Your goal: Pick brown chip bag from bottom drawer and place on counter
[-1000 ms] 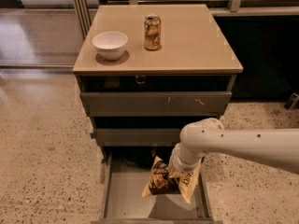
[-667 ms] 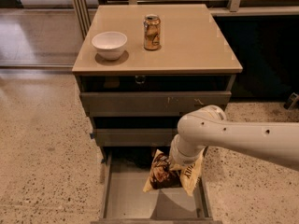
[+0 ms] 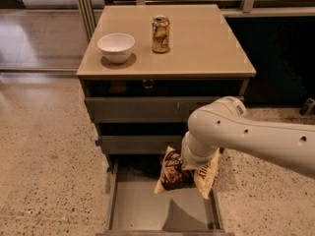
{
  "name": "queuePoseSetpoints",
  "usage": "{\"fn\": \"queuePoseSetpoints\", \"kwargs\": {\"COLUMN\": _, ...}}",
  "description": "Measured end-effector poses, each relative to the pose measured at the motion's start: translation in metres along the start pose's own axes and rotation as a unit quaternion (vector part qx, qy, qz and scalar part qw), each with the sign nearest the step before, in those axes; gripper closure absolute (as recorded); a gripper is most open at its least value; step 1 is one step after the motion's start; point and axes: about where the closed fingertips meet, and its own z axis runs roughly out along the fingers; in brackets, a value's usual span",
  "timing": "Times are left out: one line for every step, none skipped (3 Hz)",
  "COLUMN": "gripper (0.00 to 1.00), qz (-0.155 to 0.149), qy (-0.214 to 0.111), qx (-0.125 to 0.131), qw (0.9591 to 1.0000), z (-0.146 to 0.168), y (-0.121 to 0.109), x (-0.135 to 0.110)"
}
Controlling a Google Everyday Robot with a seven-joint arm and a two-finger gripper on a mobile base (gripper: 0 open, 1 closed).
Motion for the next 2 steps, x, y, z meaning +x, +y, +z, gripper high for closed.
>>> {"fn": "queuePoseSetpoints", "kwargs": {"gripper": 1.00, "qz": -0.012, "qy": 0.015, "qx": 0.032, "qw": 0.9993, "z": -0.0315, "y": -0.0036, "x": -0.0063}}
{"fn": "queuePoseSetpoints", "kwargs": {"gripper": 1.00, "qz": -0.014, "qy": 0.019, "qx": 0.033, "qw": 0.9992, "z": -0.0351, "y": -0.0035, "x": -0.0062}}
